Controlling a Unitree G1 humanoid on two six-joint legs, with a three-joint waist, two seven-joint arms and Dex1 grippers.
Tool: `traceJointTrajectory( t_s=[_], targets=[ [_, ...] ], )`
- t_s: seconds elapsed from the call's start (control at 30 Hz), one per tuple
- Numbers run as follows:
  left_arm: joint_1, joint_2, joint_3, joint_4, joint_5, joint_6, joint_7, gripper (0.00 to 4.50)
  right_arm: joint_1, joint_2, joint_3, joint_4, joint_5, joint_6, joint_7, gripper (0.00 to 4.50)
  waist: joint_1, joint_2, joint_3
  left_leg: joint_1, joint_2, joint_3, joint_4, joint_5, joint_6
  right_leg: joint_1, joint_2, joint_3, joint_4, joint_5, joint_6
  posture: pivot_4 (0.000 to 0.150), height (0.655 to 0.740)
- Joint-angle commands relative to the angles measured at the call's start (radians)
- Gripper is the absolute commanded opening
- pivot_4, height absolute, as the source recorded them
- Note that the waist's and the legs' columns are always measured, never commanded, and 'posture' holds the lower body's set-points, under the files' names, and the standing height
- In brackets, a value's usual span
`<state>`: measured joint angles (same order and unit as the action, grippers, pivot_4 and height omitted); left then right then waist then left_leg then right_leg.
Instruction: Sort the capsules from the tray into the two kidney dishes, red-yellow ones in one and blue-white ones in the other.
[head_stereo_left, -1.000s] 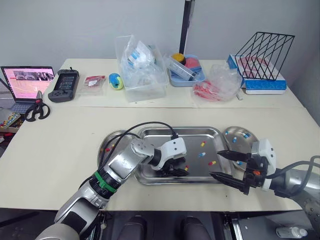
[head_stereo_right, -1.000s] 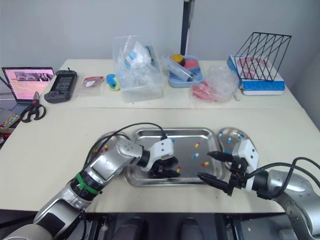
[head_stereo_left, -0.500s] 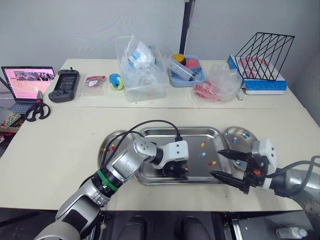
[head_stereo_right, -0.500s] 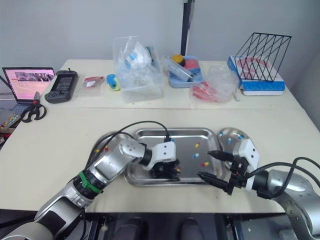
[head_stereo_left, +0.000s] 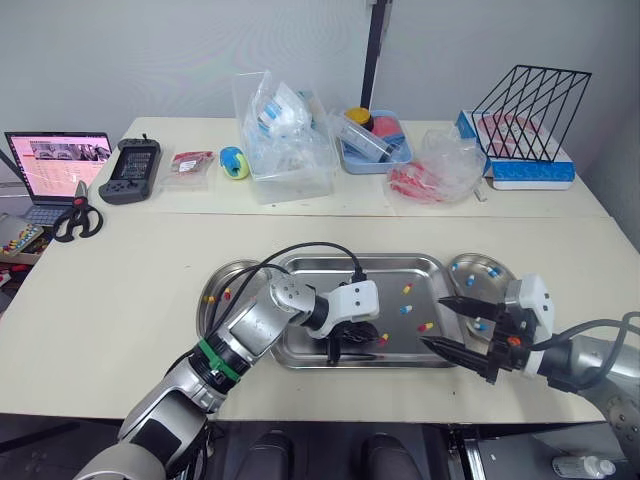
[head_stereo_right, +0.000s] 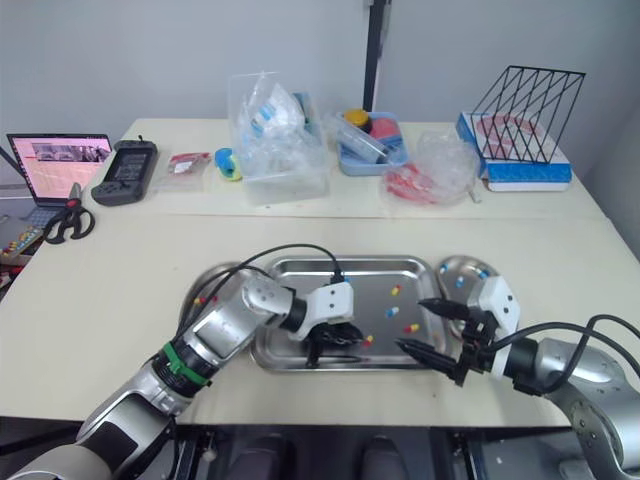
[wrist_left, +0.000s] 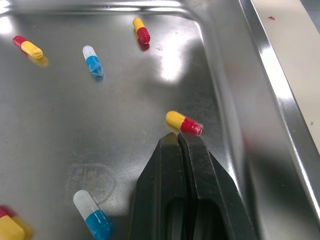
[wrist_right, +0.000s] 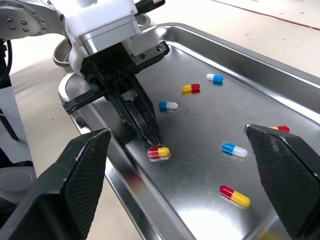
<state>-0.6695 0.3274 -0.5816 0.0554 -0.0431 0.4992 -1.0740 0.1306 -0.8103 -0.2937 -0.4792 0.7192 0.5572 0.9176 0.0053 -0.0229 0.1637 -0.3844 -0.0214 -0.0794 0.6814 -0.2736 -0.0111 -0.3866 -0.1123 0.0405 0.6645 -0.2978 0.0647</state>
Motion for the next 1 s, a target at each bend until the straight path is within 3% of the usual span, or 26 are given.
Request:
traceJointTrajectory(
  t_s=[0.03,0.27,0.5,1.0],
  targets=[
    [-0.024,-0.001,0.028,-0.015,-0.032,-0.008,-0.042,0.29,-0.016,0.0,-0.028,-0.005,0.0,-0.02,0.002,4.5,-0.001,0.0,0.0,0.0,0.0,0.0,0.0,0.0,0.0,0.0,0.0,0.0,0.0,0.0,0.0,0.15,0.7275],
    [-0.035,-0.023,0.04,-0.016,-0.051,-0.004,-0.054,2.53,-0.032,-0.002,-0.018,0.003,-0.003,-0.019,0.0,4.5,-0.001,0.0,0.0,0.0,0.0,0.0,0.0,0.0,0.0,0.0,0.0,0.0,0.0,0.0,0.0,0.15,0.7275],
    [-0.055,-0.085,0.014,0.076,-0.007,-0.021,-0.009,2.53,-0.028,0.001,-0.023,-0.005,-0.004,-0.012,-0.005,4.5,0.001,0.0,0.0,-0.001,0.0,0.0,0.001,0.0,0.0,0.0,0.0,0.0,0.0,0.0,0.0,0.15,0.7275],
    [-0.041,-0.068,-0.068,0.174,0.089,-0.146,-0.073,2.53,-0.021,-0.001,-0.041,-0.019,0.009,-0.001,-0.031,4.5,0.003,0.0,0.0,0.0,0.0,0.0,0.001,0.0,0.0,0.0,0.0,0.0,0.0,0.0,0.0,0.15,0.7275]
  ],
)
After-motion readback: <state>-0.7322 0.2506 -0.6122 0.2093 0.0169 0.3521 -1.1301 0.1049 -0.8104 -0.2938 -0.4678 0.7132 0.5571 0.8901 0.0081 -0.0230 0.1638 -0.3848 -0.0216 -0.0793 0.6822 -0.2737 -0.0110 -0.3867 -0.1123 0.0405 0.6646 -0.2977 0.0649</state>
